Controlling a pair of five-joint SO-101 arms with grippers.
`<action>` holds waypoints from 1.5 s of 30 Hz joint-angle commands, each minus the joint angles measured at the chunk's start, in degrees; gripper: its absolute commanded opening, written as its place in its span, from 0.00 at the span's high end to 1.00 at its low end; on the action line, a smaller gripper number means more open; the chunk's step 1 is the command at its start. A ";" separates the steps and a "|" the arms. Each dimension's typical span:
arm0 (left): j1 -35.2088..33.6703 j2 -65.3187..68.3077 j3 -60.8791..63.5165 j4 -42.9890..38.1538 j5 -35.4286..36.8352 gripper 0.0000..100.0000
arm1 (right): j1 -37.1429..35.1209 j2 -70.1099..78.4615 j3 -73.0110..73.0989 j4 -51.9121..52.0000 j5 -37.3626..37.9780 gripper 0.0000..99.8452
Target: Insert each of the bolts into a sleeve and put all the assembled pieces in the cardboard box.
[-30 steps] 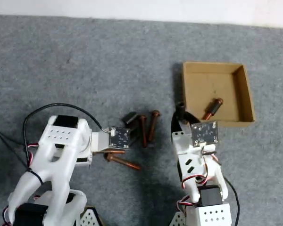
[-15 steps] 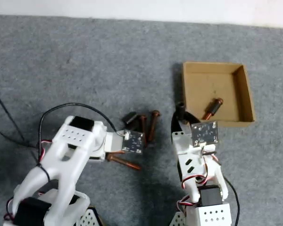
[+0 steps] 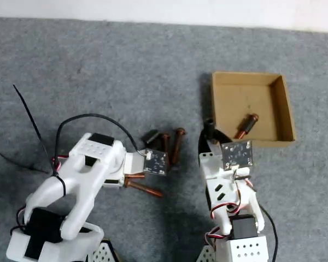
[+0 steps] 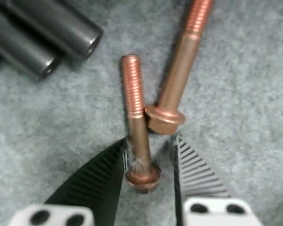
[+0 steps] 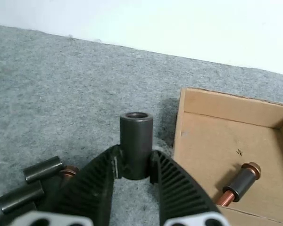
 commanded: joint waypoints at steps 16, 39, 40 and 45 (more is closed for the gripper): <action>-4.00 -0.31 -6.37 4.04 0.62 0.99 | -0.22 -1.10 4.09 -1.98 0.70 1.00; -12.00 3.74 -27.82 33.67 -31.82 0.99 | -0.22 -1.10 4.09 -1.98 0.79 1.00; -12.44 5.32 -28.44 32.26 -30.24 0.99 | -0.22 -1.10 4.09 -1.98 0.79 1.00; -16.92 16.66 -36.35 28.48 -24.79 0.99 | -0.22 -1.10 4.09 -1.98 0.79 1.00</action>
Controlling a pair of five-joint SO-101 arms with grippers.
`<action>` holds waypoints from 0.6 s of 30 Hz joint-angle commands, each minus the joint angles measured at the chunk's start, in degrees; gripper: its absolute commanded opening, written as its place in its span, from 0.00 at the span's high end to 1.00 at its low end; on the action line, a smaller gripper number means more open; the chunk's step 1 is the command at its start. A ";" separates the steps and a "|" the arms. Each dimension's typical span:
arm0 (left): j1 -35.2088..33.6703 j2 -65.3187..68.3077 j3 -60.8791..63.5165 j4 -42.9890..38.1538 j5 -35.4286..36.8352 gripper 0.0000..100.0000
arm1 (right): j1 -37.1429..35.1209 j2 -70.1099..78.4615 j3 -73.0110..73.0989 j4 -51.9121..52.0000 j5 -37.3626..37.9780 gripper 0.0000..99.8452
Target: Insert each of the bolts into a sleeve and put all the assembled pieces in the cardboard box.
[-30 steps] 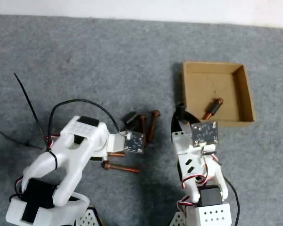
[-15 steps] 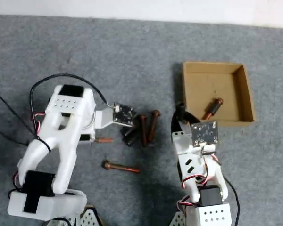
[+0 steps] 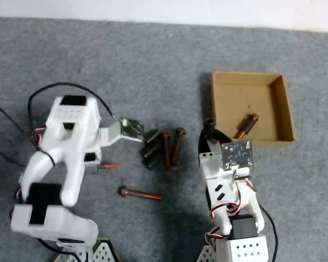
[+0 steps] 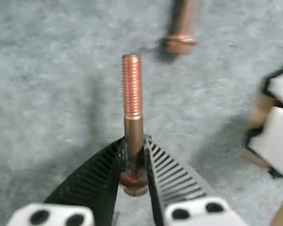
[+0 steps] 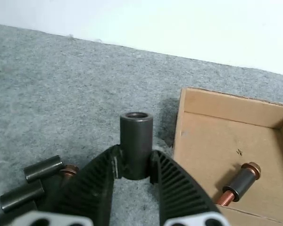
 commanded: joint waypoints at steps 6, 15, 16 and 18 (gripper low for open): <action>-5.67 19.91 -24.04 3.87 -15.30 0.99 | -0.22 -1.10 4.09 -1.98 0.62 1.00; -6.90 29.05 -40.75 5.27 2.81 0.76 | -0.22 -1.10 4.09 -1.98 0.62 1.00; -6.81 29.05 -41.19 5.27 3.78 0.77 | -0.22 -1.10 4.09 -1.98 0.62 1.00; -6.29 28.88 -41.63 5.27 9.23 0.77 | -0.22 -1.10 4.09 -1.98 0.62 1.00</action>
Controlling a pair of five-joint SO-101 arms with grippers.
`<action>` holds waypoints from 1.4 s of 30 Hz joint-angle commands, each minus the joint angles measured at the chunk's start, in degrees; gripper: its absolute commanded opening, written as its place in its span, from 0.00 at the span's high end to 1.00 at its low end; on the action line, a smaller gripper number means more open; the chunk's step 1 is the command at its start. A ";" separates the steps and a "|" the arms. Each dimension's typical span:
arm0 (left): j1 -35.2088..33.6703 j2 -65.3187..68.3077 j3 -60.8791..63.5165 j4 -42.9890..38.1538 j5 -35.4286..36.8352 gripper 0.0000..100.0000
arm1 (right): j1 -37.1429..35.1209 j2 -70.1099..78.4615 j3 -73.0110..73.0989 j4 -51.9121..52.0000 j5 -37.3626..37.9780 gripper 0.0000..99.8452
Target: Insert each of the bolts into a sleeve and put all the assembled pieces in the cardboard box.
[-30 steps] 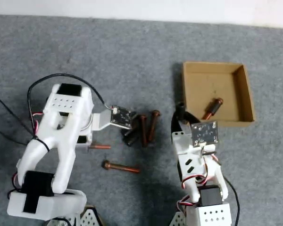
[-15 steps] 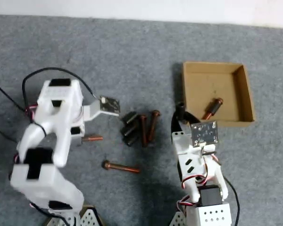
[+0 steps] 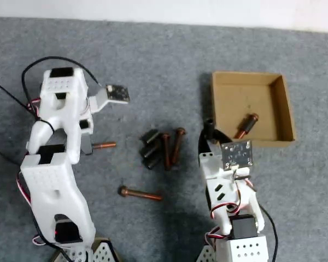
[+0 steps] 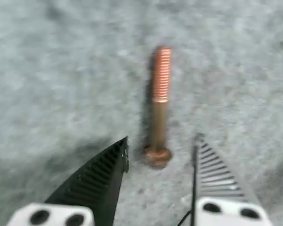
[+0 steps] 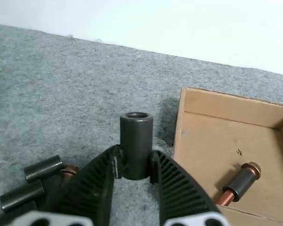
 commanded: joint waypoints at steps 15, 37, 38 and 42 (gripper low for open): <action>0.22 -0.92 -5.05 6.42 93.27 0.77 | -0.22 -1.10 4.09 -1.98 0.62 1.00; 1.98 -0.92 -3.91 8.70 128.35 0.78 | -0.22 -1.10 4.09 -1.98 0.62 1.00; 1.89 -1.01 -2.68 8.70 128.35 0.78 | -0.22 -1.10 4.09 -1.98 0.62 1.00; 2.24 -3.30 3.21 8.53 128.44 0.77 | -0.22 -1.10 4.00 -1.98 0.62 1.00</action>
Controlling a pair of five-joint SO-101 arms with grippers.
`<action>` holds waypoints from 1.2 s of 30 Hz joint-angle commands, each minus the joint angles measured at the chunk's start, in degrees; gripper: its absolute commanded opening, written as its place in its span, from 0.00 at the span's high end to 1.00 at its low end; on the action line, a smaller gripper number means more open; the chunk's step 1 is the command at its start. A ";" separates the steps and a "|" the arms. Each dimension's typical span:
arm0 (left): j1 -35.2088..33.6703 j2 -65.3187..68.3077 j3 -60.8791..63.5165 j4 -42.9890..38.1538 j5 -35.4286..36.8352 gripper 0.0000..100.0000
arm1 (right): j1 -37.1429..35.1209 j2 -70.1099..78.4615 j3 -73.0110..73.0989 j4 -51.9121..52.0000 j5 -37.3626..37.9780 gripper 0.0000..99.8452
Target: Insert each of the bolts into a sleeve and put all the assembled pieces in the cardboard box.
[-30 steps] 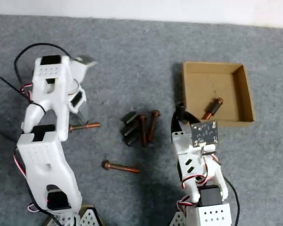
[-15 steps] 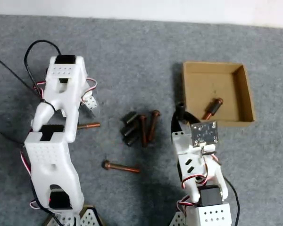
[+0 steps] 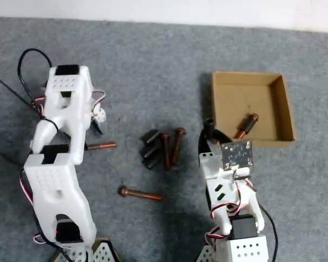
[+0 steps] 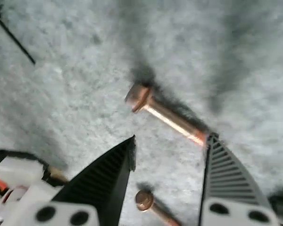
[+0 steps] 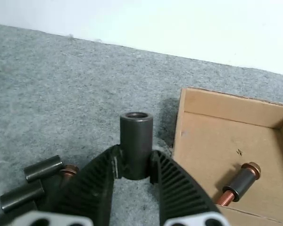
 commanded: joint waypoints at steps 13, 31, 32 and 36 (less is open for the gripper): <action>-0.75 -12.97 10.07 -2.55 2.37 0.77 | -0.22 -1.10 4.00 -1.98 0.62 1.00; -2.68 -12.62 27.03 -30.95 2.81 0.77 | -0.22 -1.10 4.00 -1.98 2.90 1.00; -2.68 -12.62 26.95 -31.38 2.81 0.77 | -0.22 -1.10 4.00 -1.98 2.90 1.00; -2.86 -11.91 27.21 -34.02 2.81 0.77 | -0.22 -1.10 4.00 -1.98 2.90 1.00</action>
